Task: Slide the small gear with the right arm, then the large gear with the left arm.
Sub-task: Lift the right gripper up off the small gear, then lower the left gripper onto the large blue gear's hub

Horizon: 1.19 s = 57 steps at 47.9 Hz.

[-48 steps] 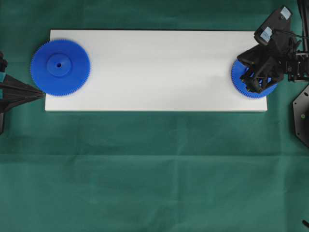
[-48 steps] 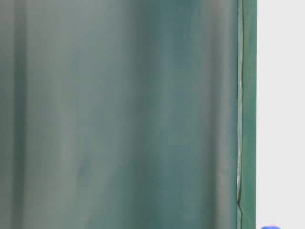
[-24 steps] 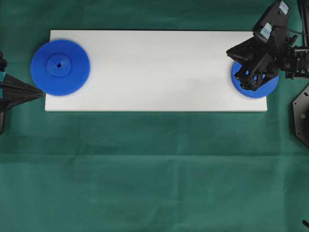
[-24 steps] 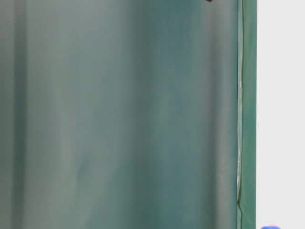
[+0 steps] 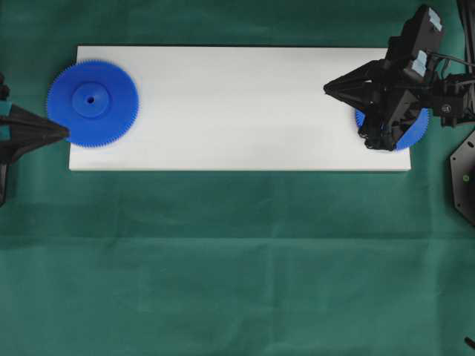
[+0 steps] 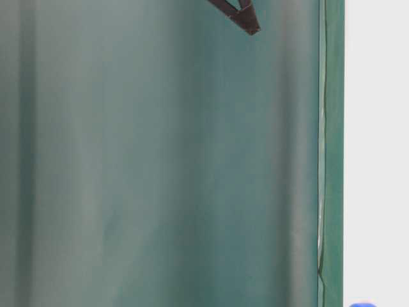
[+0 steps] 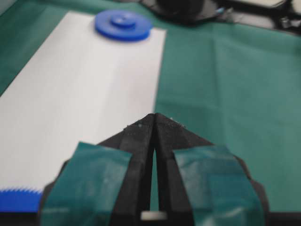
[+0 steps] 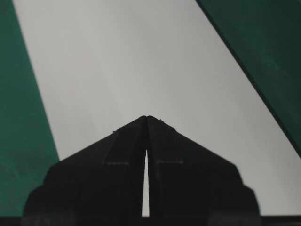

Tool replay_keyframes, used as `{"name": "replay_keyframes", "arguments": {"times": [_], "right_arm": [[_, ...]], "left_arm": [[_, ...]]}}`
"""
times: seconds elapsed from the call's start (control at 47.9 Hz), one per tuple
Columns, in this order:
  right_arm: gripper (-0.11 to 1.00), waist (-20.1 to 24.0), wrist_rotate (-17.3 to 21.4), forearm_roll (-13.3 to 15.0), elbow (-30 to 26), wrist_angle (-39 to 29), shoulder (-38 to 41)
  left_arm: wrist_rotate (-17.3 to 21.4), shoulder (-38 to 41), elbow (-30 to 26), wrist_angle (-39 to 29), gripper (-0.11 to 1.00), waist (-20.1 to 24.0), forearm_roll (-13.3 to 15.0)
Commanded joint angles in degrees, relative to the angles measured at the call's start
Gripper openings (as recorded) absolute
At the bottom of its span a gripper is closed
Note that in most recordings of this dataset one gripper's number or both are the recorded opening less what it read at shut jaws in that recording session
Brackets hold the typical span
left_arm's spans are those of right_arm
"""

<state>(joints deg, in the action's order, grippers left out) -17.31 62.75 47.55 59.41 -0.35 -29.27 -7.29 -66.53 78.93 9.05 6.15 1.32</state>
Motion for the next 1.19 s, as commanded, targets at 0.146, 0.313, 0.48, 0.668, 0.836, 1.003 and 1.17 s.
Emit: {"name": "replay_keyframes", "arguments": {"times": [0.146, 0.313, 0.48, 0.668, 0.836, 1.003, 1.17], "right_arm": [[0.50, 0.00, -0.09, 0.97, -0.79, 1.23, -0.53], [0.50, 0.00, -0.18, 0.97, -0.62, 1.23, -0.53], [0.50, 0.09, -0.70, 1.05, -0.88, 2.29, -0.53], [0.50, 0.09, -2.02, 0.97, -1.14, 4.31, -0.53], [0.50, 0.00, -3.34, 1.05, -1.14, 5.80, -0.53], [0.50, 0.00, -3.78, 1.05, -1.23, 6.15, -0.26], [0.50, 0.00, -3.78, 0.97, -1.23, 6.59, 0.09]], "left_arm": [[0.09, 0.70, -2.29, -5.27, 0.00, 8.96, 0.09], [0.18, 0.44, -2.55, -6.59, 0.00, 12.83, 0.00], [0.18, 0.79, -2.29, -7.65, 0.00, 14.24, 0.00], [0.09, 1.58, -2.46, -12.39, 0.00, 16.26, 0.00], [0.00, 2.72, -2.64, -14.15, 0.00, 18.72, 0.00], [0.00, 5.45, -2.81, -16.08, 0.00, 20.48, 0.00], [-1.14, 9.40, -3.87, -17.49, 0.00, 20.74, 0.00]]}}
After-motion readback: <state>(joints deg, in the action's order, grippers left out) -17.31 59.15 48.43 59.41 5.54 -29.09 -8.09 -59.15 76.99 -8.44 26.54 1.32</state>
